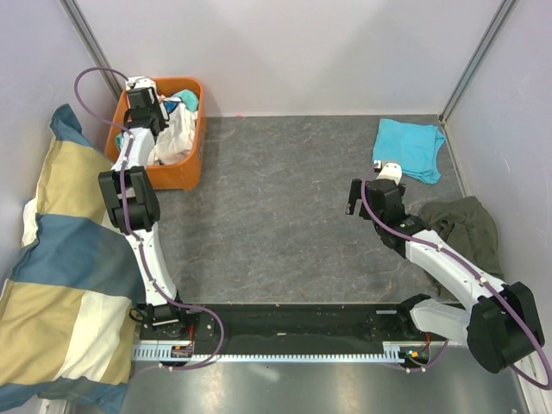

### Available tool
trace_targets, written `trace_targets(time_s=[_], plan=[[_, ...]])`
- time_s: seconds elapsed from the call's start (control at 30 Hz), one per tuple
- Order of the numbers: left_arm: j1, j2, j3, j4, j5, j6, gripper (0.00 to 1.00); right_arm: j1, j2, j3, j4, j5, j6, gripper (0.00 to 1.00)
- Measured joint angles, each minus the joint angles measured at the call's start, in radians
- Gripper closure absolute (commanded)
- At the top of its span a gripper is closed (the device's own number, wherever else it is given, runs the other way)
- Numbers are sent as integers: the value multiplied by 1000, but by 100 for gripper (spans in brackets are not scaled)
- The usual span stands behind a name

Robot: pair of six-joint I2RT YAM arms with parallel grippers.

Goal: Fold and stack the t-shirts
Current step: Grab the tshirt from the pile, then move the tshirt to the center of the board

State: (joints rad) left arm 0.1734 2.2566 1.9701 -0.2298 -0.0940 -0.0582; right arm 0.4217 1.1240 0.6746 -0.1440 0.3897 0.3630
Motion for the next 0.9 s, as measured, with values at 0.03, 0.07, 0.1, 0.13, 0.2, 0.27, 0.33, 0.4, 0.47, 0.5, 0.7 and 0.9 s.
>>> trace_targets(time_s=[0.03,0.07,0.1,0.13,0.2,0.27,0.33,0.4,0.47,0.5,0.7,0.9], plan=[[0,-2,0,0,2,0,98,0,0,0,0,0,0,2],[0,-3,-1,0,5,0,98,0,0,0,0,0,0,2],[0,-10,-7,2,11,-2,98,0,0,0,0,0,0,2],[0,-25,-23,0,19,-4,98,0,-1,0,0,0,0,2],[0,-76,-63,-3,32,-13,98,0,-4,0,0,0,0,2],[-2,-161,-125,-9,55,-27,98,0,-13,0,-2,-1,0,2],[-7,-281,-188,-9,89,-47,98,0,-31,0,-5,-1,1,2],[-16,-391,-208,-14,132,-66,98,0,-56,0,-8,-1,2,2],[-33,-505,-200,-9,189,-91,98,0,-78,0,-8,-2,2,2],[-43,-550,-183,-12,220,-105,98,0,-89,0,-8,-3,4,2],[-176,-693,66,-36,423,-176,98,0,-129,0,-19,-27,9,2],[-351,-772,250,-38,615,-266,98,0,-176,0,-40,-40,13,2]])
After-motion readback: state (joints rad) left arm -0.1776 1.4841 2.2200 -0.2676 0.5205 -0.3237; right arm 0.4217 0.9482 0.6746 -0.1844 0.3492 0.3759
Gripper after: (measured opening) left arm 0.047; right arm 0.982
